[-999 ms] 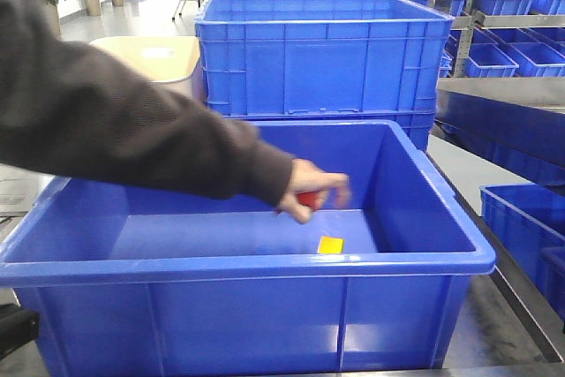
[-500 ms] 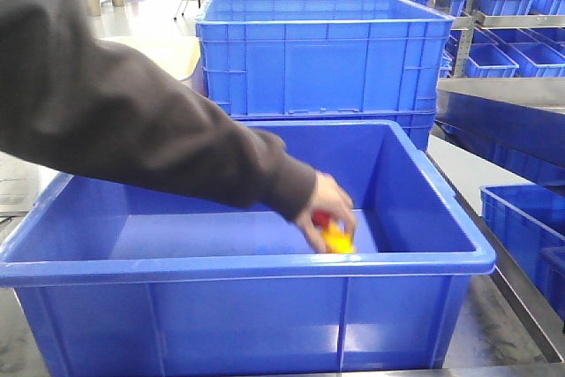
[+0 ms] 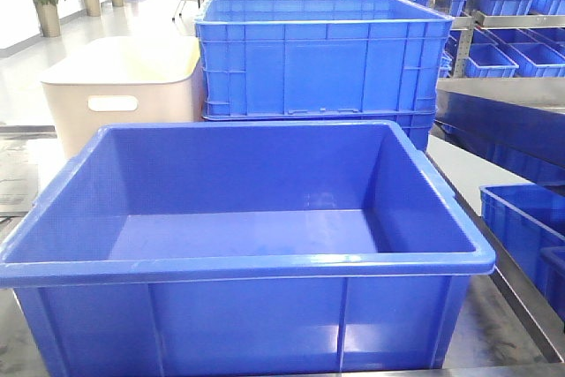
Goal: Pick red and yellow blocks into blue bin
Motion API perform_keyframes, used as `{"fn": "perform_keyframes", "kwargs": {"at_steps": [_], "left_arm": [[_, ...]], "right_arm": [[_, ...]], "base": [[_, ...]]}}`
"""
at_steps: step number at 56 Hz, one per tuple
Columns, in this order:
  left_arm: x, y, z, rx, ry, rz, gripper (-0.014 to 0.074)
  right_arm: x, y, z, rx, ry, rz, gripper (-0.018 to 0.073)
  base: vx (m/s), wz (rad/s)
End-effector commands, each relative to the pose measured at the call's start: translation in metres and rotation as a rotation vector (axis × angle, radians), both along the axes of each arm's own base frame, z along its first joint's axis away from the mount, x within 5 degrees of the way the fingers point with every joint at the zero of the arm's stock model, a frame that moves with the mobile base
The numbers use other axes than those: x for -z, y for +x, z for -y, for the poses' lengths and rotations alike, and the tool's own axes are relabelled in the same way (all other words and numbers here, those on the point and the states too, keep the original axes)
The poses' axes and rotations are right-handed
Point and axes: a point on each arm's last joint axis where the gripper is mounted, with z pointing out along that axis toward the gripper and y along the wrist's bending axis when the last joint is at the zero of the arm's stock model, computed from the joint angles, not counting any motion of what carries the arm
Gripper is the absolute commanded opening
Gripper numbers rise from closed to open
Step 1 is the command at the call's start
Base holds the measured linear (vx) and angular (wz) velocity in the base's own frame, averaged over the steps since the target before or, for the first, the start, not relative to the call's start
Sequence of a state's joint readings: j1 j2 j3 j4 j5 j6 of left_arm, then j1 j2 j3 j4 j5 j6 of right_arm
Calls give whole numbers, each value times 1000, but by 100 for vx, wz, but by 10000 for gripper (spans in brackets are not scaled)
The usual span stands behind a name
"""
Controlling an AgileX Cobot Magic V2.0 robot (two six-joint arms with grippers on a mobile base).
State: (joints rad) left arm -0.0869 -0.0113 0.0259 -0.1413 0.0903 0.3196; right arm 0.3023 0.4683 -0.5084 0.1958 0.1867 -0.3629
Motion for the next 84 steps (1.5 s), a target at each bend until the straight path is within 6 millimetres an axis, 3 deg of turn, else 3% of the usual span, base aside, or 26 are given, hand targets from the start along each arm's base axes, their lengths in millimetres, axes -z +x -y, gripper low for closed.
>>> {"fn": "perform_keyframes", "kwargs": {"at_steps": [1,72,78,84], "left_arm": [[-12,-2,-1,-10,-11,101,1],[-13,-2,-1,-10,-11,102,2],[-13,-2,-1,-10,-11,102,2],[-13,-2,-1,-10,-11,102,2]], "right_arm": [[-18,0,2,21,34,109,-11],[-16,0,2,21,29,105,-11],[-4,2,2,23,23,70,-11],[23,7,4,64,39,23,-11]], "base": [[0,0],[0,0],[0,0],[0,0]]}}
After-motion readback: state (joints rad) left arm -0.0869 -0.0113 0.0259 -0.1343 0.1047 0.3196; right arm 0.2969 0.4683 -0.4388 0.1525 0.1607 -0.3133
